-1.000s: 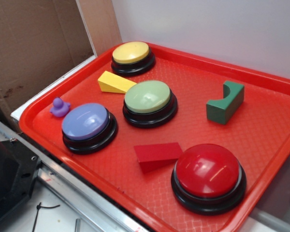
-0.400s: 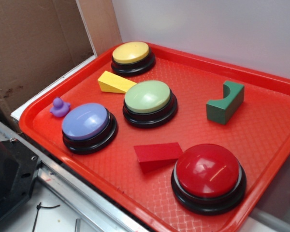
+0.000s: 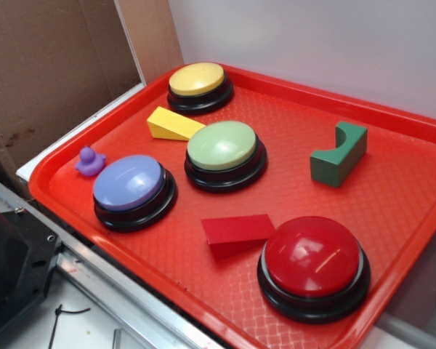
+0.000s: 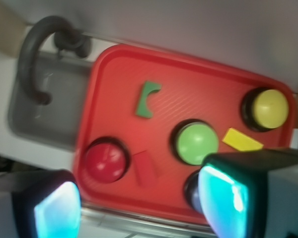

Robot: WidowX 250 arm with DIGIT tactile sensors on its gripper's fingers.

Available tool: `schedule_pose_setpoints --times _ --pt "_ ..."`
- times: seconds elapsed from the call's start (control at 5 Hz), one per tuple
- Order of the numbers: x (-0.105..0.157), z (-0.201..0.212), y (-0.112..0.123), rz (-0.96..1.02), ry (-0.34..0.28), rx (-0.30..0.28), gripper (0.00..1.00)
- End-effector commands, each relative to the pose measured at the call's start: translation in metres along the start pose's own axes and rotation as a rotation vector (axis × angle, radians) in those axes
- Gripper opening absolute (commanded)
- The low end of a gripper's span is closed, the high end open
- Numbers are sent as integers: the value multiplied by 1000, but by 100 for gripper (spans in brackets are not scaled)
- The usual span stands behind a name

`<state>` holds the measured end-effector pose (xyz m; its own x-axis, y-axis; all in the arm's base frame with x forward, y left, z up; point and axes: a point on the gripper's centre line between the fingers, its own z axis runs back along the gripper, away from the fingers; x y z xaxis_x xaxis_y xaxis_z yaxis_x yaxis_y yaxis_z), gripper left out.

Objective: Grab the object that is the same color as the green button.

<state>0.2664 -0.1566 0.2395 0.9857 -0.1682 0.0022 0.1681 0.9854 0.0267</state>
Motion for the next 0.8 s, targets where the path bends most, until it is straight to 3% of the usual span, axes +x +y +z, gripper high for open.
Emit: schedule_pose_setpoints --times 0.0,0.2,0.6 --pt "63 -29 23 215 -53 144 100" --pt "67 -70 21 221 31 121 100" --pt "46 -137 22 182 140 110 100"
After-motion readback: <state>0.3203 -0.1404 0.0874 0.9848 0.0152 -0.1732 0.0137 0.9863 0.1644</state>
